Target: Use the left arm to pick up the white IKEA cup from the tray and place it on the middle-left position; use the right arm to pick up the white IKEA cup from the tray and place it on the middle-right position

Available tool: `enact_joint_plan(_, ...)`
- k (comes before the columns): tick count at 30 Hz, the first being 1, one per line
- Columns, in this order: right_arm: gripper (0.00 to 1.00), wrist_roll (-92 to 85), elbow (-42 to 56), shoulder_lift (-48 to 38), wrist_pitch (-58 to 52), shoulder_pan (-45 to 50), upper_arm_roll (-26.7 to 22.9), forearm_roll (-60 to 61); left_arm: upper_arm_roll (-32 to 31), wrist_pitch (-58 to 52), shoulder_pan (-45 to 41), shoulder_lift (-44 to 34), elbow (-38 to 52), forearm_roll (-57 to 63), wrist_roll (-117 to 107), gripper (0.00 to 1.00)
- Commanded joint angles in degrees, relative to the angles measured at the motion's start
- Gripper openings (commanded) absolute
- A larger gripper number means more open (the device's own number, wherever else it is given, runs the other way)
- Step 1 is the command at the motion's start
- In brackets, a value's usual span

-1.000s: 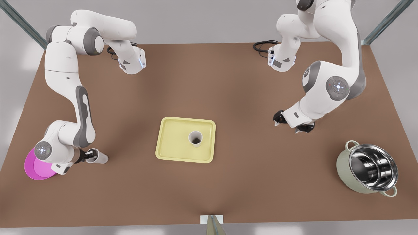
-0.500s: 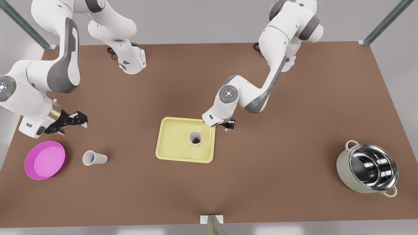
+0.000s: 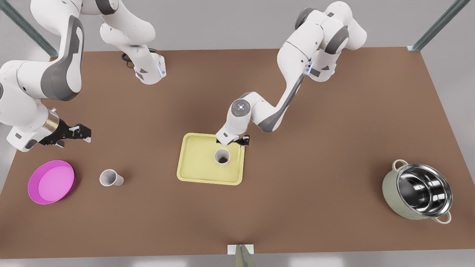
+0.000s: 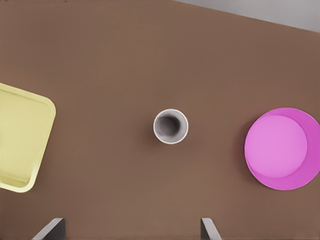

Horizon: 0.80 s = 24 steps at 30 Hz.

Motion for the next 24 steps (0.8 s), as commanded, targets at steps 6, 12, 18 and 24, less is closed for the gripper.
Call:
enact_joint_plan(6,1.00,6.25,0.48,-0.01,0.04,0.00,-0.03,-0.10,1.40,6.65,0.07,2.85,-0.02,1.75,-13.09,1.00)
enact_joint_plan(12,1.00,6.25,0.48,-0.09,0.04,0.00,-0.03,-0.10,3.60,6.92,0.34,2.94,1.39,1.66,-12.92,1.00)
enact_joint_plan(18,1.00,6.25,0.48,-0.01,0.04,0.09,-0.03,-0.10,3.95,10.61,-0.19,5.57,3.67,1.75,-13.53,1.00)
enact_joint_plan(24,1.00,6.25,0.57,0.08,0.57,0.00,-0.03,-0.19,3.95,13.16,-1.60,7.24,3.41,2.10,-13.79,1.00)
